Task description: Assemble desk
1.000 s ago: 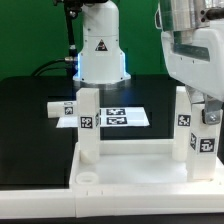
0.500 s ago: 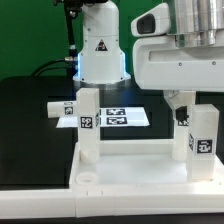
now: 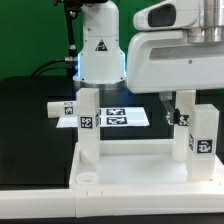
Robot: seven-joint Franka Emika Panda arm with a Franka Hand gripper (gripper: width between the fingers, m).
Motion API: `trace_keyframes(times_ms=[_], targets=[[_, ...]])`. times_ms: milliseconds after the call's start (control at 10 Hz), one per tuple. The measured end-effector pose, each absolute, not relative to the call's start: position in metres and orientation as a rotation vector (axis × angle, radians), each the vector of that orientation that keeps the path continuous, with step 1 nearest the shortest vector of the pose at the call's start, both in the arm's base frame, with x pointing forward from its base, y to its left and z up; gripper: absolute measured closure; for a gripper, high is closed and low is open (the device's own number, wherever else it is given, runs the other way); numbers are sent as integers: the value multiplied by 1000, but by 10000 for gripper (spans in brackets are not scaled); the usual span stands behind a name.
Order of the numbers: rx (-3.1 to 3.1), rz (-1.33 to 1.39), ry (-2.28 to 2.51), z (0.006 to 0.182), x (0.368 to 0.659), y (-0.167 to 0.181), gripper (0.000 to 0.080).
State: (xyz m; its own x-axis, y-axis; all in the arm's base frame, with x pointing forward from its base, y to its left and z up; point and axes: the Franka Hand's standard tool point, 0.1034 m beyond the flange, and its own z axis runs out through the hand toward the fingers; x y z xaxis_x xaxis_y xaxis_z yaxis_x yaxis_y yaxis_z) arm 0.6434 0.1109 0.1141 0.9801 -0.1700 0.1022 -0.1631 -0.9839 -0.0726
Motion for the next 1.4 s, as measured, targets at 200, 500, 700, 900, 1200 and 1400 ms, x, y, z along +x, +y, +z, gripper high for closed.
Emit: trace_keyframes(times_ms=[200, 500, 700, 900, 1200, 1400], targets=[[-3062, -167, 259, 114, 643, 110, 265], [-3012, -155, 559, 114, 643, 110, 514], [-2841, -135, 1128, 113, 642, 107, 514], [-2613, -82, 1491, 113, 641, 101, 514], [-2474, -61, 1710, 113, 640, 102, 514], [-2063, 19, 2137, 112, 638, 107, 514]])
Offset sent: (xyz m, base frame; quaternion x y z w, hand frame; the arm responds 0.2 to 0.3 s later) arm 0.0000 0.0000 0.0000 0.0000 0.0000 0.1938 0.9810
